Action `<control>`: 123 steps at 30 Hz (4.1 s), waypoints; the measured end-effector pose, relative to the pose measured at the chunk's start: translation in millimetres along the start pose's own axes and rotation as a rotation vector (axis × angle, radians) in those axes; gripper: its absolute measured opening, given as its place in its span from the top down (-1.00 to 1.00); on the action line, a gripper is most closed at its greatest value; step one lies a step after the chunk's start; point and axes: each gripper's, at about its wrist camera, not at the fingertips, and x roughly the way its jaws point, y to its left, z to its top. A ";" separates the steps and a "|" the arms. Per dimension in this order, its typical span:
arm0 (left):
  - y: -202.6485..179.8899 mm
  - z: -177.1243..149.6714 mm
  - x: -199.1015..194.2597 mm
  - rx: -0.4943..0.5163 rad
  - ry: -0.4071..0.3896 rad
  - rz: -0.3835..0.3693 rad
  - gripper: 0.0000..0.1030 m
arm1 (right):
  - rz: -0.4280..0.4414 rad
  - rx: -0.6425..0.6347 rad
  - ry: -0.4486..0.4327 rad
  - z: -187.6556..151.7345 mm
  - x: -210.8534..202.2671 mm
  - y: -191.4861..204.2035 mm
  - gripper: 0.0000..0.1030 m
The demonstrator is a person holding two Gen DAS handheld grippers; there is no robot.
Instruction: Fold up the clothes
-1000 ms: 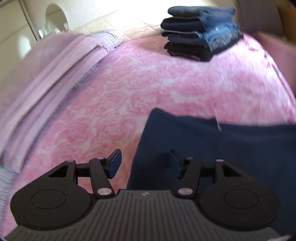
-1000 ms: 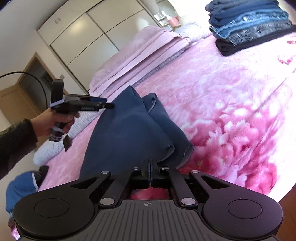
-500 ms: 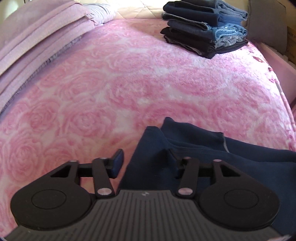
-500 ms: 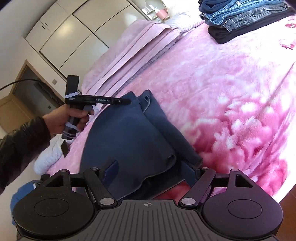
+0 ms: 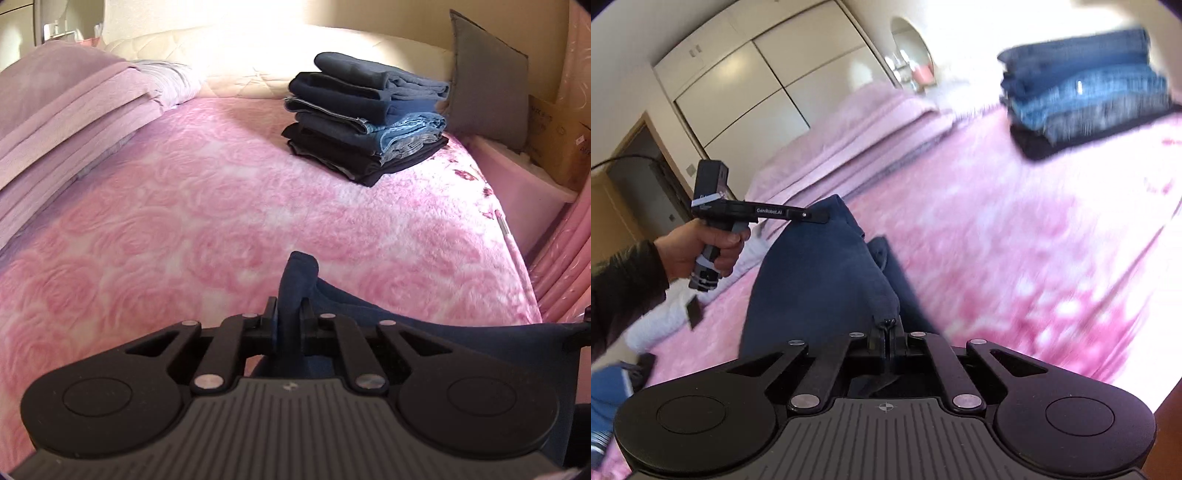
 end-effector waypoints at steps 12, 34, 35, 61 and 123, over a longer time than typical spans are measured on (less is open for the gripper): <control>-2.2 -17.9 11.7 0.001 0.079 0.154 0.45 | -0.099 -0.055 0.104 -21.0 10.3 -13.5 0.96; -28.4 -115.8 -73.6 -0.027 0.070 0.152 0.38 | 0.202 -0.522 0.350 -90.0 63.0 125.1 -0.17; -24.3 -116.0 -81.8 -0.019 0.047 0.165 0.38 | 0.206 -0.521 0.353 -88.2 60.0 124.3 -0.17; -103.2 -213.8 -32.7 1.158 0.050 0.529 -0.43 | 0.018 -1.160 0.312 -94.8 87.3 177.7 0.70; -338.6 -343.9 -191.9 0.331 0.396 0.962 0.20 | 0.283 -1.594 0.135 -141.6 3.8 158.1 0.44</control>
